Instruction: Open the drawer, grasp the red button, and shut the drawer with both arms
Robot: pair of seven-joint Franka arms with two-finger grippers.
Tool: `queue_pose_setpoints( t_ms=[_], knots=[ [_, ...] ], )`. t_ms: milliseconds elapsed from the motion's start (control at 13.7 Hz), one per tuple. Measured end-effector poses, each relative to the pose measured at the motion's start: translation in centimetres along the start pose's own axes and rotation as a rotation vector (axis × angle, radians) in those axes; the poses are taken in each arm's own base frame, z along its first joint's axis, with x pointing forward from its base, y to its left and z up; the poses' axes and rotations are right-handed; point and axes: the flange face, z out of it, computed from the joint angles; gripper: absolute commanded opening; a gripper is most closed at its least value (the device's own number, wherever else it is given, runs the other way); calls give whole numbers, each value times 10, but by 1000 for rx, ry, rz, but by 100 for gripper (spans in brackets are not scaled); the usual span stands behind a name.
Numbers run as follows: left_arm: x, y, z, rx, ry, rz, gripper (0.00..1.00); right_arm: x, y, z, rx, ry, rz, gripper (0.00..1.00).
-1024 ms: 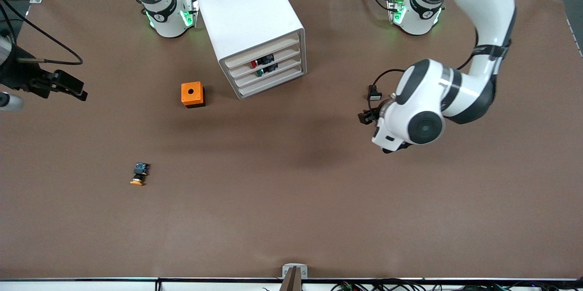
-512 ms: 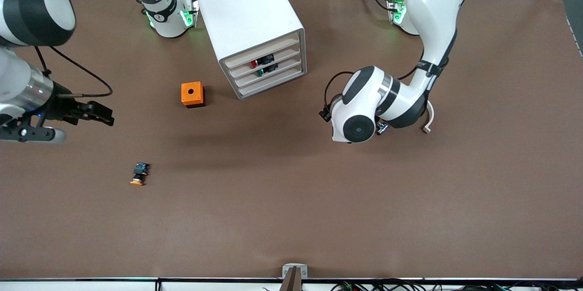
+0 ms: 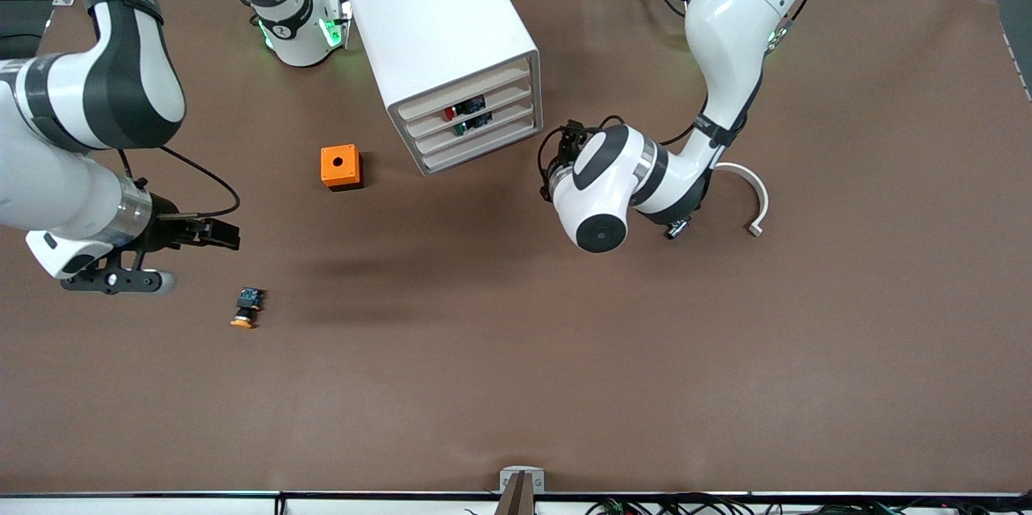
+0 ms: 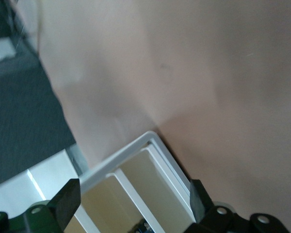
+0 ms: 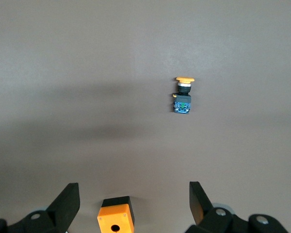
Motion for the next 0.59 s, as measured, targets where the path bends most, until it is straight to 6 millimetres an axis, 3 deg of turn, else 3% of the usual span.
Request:
queue_pose_setpoints(
  t_ms=[366,585],
  knots=[
    [-7,15,16,121,-215,-289,88,0,-28,13,116,-52,159,100],
    [-17,13,25,166,-225,-446,82,-10,-73,13,127,-71,260,100]
  ],
)
